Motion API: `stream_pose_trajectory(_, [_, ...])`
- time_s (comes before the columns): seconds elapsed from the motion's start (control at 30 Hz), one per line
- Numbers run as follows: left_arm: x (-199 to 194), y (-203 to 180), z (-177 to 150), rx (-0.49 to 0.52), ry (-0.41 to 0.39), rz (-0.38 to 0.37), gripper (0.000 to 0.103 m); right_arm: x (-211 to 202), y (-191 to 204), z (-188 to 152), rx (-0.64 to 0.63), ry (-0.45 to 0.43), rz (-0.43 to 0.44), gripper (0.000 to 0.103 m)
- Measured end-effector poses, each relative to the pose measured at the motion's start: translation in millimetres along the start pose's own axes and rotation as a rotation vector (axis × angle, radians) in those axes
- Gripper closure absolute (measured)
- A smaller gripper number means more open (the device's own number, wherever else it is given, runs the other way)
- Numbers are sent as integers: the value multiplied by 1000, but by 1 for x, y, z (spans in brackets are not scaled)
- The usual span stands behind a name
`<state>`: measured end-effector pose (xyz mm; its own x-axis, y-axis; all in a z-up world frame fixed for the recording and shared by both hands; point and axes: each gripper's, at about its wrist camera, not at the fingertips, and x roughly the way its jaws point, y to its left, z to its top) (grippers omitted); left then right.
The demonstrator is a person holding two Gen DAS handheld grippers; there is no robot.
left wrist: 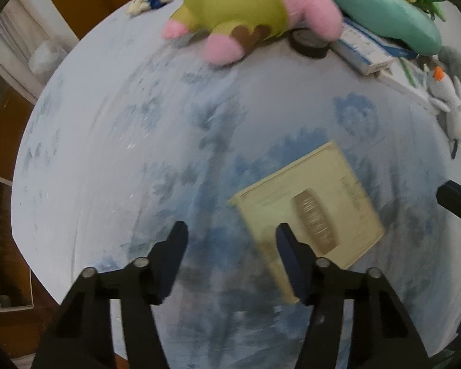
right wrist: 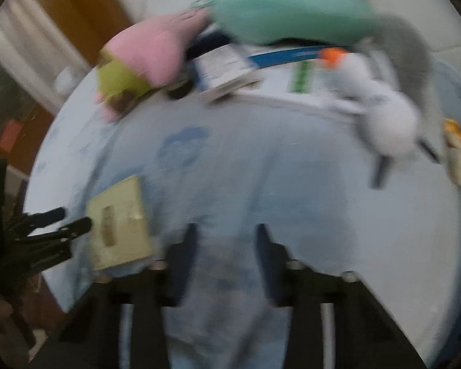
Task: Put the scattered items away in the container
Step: 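Move both tools down toward the beige booklet lying on the tablecloth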
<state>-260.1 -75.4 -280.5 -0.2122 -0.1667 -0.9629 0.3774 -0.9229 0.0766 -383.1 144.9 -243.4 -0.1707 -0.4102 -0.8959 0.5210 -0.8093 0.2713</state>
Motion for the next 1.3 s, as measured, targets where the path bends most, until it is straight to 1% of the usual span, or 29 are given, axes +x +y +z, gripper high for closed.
stream_pose_trajectory(0.07, [5, 6, -3, 12, -4, 6, 52, 10, 18, 0, -32, 13, 22, 72])
stream_pose_trajectory(0.17, [15, 10, -4, 31, -4, -7, 52, 25, 39, 1, -76, 38, 13, 72])
stream_pose_trajectory(0.3, [17, 10, -1, 35, -28, -39, 52, 47, 55, -1, -126, 92, -23, 72])
stream_pose_trajectory(0.33, [18, 10, 0, 32, -32, -45, 52, 49, 58, -2, -137, 90, -26, 72])
stream_pose_trajectory(0.37, [20, 9, 1, 31, -33, -62, 52, 50, 61, -1, -140, 92, -23, 72])
stream_pose_trajectory(0.4, [21, 8, 2, 31, -33, -83, 53, 50, 62, -1, -133, 99, 1, 72])
stream_pose_trajectory(0.47, [23, 7, 3, 34, -29, -93, 53, 52, 66, -3, -102, 119, 107, 59])
stream_pose_trajectory(0.5, [24, 7, 4, 37, -27, -95, 53, 49, 67, -4, -95, 114, 114, 56])
stream_pose_trajectory(0.6, [25, 7, 2, 47, -27, -84, 53, 41, 59, -4, -52, 88, 109, 56])
stream_pose_trajectory(0.7, [27, 3, 0, 58, -36, -84, 53, 48, 51, -5, -42, 113, 71, 56])
stream_pose_trajectory(0.73, [28, 2, 0, 60, -37, -83, 53, 48, 51, -5, -48, 110, 49, 59])
stream_pose_trajectory(0.77, [28, 1, 0, 61, -34, -85, 53, 45, 51, -3, -51, 104, 17, 59])
stream_pose_trajectory(0.87, [31, 0, 1, 63, -30, -89, 53, 19, 49, 3, -44, 55, -19, 59])
stream_pose_trajectory(0.9, [32, -2, 1, 65, -32, -86, 53, 14, 47, 6, -59, 49, -61, 59])
stream_pose_trajectory(0.97, [33, -7, 1, 70, -39, -75, 53, 15, 47, 7, -137, 71, -204, 59])
stream_pose_trajectory(1.0, [33, -9, 1, 74, -44, -70, 53, 18, 49, 6, -179, 87, -260, 60])
stream_pose_trajectory(1.07, [35, -13, 0, 67, -48, -90, 53, 14, 59, 3, -245, 73, -288, 60])
stream_pose_trajectory(1.1, [36, -15, 0, 63, -50, -101, 55, 12, 66, 2, -271, 66, -281, 60])
stream_pose_trajectory(1.13, [37, -18, 0, 61, -51, -102, 56, 10, 73, 2, -295, 63, -264, 78])
stream_pose_trajectory(1.2, [39, -20, 0, 56, -51, -101, 59, 4, 80, 3, -305, 70, -197, 100])
stream_pose_trajectory(1.27, [41, -21, 1, 47, -48, -108, 59, -8, 74, 8, -255, 68, -117, 100])
stream_pose_trajectory(1.3, [42, -21, 2, 44, -47, -105, 60, -18, 68, 13, -215, 56, -61, 99])
